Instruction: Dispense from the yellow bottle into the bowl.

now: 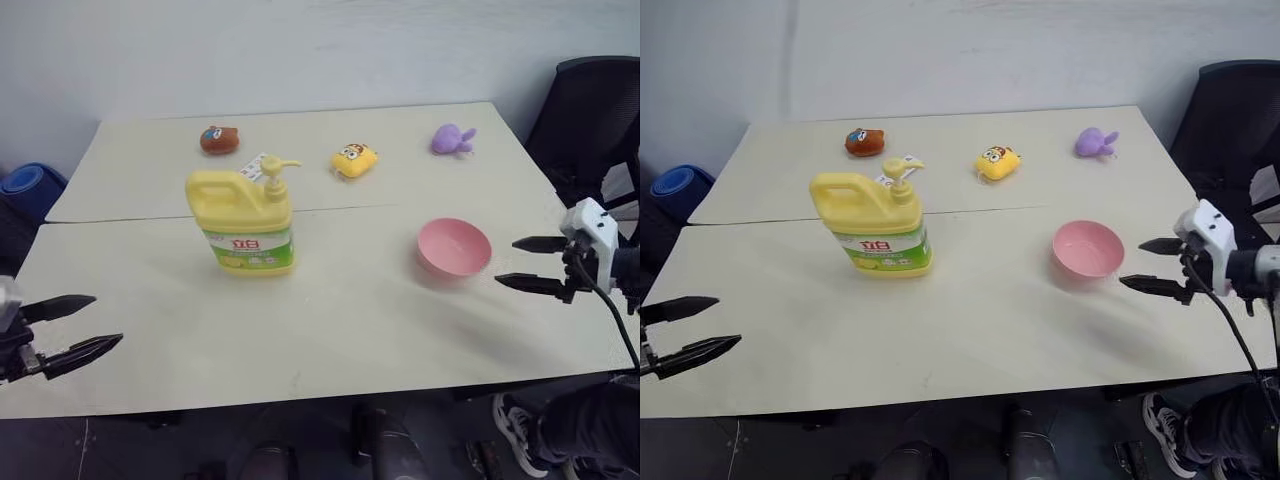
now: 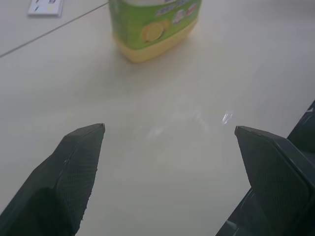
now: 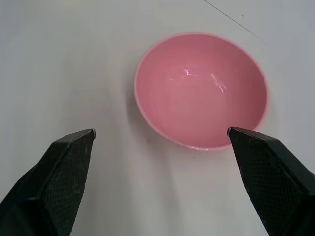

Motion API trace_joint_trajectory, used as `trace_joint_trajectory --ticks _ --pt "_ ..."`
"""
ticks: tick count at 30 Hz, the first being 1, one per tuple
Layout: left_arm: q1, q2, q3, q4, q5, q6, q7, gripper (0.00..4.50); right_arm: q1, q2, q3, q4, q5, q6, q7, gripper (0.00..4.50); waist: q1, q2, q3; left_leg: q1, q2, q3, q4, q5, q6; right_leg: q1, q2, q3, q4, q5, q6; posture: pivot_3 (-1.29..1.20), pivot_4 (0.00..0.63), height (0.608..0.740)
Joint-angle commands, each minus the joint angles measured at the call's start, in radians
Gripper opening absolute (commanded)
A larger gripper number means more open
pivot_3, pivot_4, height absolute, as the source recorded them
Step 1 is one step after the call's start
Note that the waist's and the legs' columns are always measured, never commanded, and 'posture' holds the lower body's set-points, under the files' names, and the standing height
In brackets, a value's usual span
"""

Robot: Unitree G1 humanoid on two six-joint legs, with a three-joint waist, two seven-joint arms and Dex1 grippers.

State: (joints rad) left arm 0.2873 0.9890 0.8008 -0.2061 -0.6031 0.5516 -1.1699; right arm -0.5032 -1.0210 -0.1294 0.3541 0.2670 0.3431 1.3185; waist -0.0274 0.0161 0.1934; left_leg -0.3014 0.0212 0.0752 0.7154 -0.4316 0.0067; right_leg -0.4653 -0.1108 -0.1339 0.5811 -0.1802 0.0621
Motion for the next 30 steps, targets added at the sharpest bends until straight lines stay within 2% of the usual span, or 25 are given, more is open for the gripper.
trace_joint_trajectory --ticks 1,6,9,15,21,24,30 --pt "-0.078 0.046 -0.036 -0.161 -0.130 0.111 0.037 4.50 -0.025 0.014 0.027 -0.139 0.009 0.061 -0.036 4.47 0.002 0.000 0.000 0.000 0.000 0.000 0.000 0.000 0.000 0.000 0.000 0.000 0.000 0.000 0.000 0.00 0.150 0.740" --pt "-0.250 0.101 -0.195 -0.347 -0.293 0.228 0.094 4.50 -0.037 0.056 0.111 -0.280 -0.022 0.185 -0.130 4.47 0.002 0.000 0.000 0.000 -0.001 0.000 0.000 0.000 -0.001 0.000 0.000 0.002 0.002 0.000 0.000 0.00 0.150 0.740" --pt "-0.383 0.117 -0.328 -0.399 -0.332 0.245 0.125 4.50 -0.046 0.117 0.144 -0.332 -0.030 0.270 -0.214 4.47 0.002 -0.001 0.000 0.000 -0.004 0.000 0.000 0.000 -0.002 0.000 0.002 0.002 0.001 0.000 0.000 0.00 0.150 0.740" --pt "-0.616 0.082 -0.513 -0.377 -0.353 0.262 0.162 4.50 -0.026 0.204 0.216 -0.335 -0.099 0.273 -0.340 4.47 0.002 0.000 0.000 -0.002 -0.006 0.001 0.000 0.002 -0.004 0.001 0.004 0.003 0.002 0.000 0.000 0.00 0.150 0.740" --pt "-0.695 0.066 -0.580 -0.342 -0.332 0.263 0.165 4.50 -0.055 0.265 0.227 -0.256 -0.146 0.241 -0.429 4.47 0.000 -0.001 0.000 -0.002 -0.005 0.004 0.000 0.002 -0.005 0.001 0.008 0.007 0.002 0.000 0.000 0.00 0.150 0.740" --pt "-0.718 0.061 -0.592 -0.332 -0.332 0.262 0.169 4.50 -0.051 0.286 0.241 -0.221 -0.160 0.206 -0.446 3.92 0.000 -0.001 0.000 -0.002 -0.004 0.006 0.000 0.002 -0.005 0.001 0.010 0.007 0.001 0.000 0.000 0.00 0.150 0.740" --pt "-0.738 0.052 -0.600 -0.331 -0.334 0.264 0.177 4.50 -0.055 0.315 0.251 -0.168 -0.203 0.154 -0.489 1.92 0.000 -0.001 0.000 -0.002 -0.004 0.009 0.000 0.002 -0.005 0.001 0.010 0.008 0.001 0.000 0.000 0.00 0.150 0.740"
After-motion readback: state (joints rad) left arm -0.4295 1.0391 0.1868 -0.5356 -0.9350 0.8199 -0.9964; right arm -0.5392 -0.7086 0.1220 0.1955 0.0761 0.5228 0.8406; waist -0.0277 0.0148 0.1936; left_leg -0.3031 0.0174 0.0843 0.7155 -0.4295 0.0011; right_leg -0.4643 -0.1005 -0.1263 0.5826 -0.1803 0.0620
